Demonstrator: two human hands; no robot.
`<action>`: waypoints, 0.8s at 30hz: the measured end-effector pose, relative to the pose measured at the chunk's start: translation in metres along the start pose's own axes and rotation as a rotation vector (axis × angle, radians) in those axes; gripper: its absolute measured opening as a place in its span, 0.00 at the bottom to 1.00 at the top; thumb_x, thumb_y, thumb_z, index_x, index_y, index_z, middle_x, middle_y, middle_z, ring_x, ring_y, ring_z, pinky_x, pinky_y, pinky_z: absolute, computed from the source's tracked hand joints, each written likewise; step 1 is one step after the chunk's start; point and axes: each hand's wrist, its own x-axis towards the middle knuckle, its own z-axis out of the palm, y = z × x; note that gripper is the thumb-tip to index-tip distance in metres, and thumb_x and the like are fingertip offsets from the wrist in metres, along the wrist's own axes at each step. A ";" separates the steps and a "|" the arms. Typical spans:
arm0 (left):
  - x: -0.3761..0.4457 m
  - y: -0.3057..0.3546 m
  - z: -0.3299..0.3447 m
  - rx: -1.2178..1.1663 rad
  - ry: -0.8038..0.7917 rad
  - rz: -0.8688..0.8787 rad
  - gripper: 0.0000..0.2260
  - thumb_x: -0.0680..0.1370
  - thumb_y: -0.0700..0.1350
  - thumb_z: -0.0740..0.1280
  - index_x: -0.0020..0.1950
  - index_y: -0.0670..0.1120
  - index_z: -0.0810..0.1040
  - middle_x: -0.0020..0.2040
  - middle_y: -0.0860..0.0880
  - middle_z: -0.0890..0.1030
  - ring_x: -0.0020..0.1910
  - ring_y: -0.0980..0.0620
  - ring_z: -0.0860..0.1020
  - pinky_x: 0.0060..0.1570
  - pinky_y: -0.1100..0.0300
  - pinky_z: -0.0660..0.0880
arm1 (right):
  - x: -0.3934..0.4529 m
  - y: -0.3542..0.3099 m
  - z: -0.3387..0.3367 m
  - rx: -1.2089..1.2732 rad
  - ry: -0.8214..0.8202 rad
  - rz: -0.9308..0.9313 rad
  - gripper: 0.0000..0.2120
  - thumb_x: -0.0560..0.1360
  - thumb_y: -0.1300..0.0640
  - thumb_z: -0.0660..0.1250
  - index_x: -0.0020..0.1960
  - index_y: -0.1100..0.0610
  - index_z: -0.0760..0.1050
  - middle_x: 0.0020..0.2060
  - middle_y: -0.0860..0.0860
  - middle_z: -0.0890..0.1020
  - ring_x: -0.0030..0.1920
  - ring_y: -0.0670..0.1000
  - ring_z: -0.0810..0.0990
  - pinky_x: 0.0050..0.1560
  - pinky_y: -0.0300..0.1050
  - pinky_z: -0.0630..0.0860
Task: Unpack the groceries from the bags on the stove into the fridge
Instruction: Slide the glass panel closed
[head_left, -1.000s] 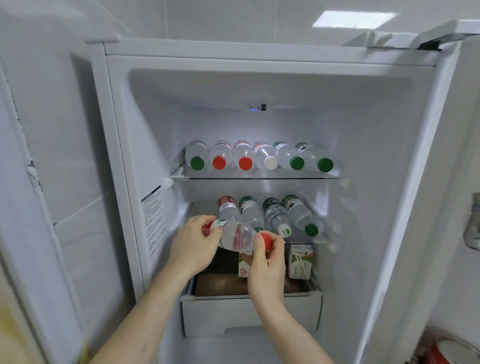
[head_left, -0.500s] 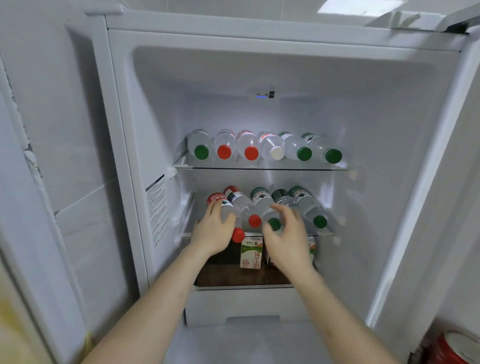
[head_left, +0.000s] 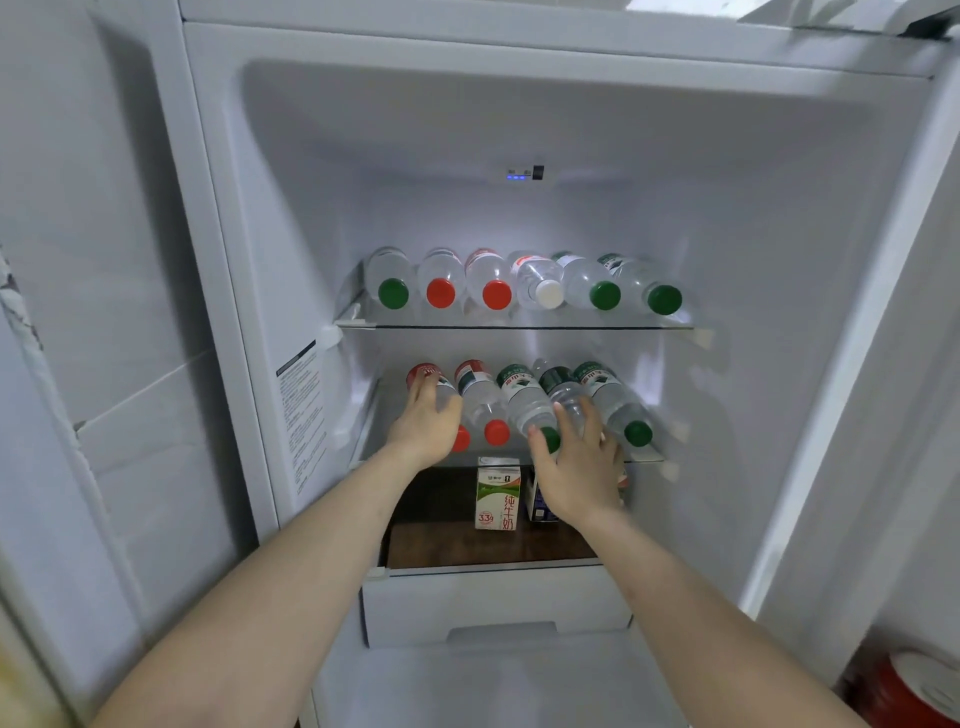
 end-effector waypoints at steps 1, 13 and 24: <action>0.002 -0.002 -0.001 -0.008 0.002 0.003 0.29 0.84 0.60 0.52 0.84 0.56 0.50 0.85 0.53 0.50 0.81 0.42 0.59 0.76 0.44 0.61 | 0.001 0.000 0.000 -0.013 -0.013 0.002 0.32 0.83 0.33 0.49 0.83 0.44 0.55 0.84 0.48 0.46 0.81 0.66 0.51 0.80 0.67 0.49; -0.024 -0.011 0.009 0.021 0.132 0.121 0.32 0.82 0.61 0.59 0.83 0.52 0.52 0.82 0.52 0.49 0.77 0.40 0.66 0.72 0.44 0.69 | 0.003 0.005 0.000 -0.035 -0.075 -0.016 0.34 0.82 0.31 0.46 0.84 0.44 0.50 0.84 0.48 0.41 0.82 0.66 0.49 0.81 0.67 0.46; -0.048 -0.007 0.008 0.166 0.105 0.164 0.33 0.84 0.61 0.57 0.83 0.54 0.47 0.84 0.52 0.45 0.76 0.39 0.68 0.67 0.46 0.74 | 0.003 0.008 -0.018 0.113 -0.141 -0.022 0.33 0.83 0.32 0.51 0.83 0.45 0.56 0.84 0.44 0.44 0.83 0.59 0.51 0.80 0.64 0.48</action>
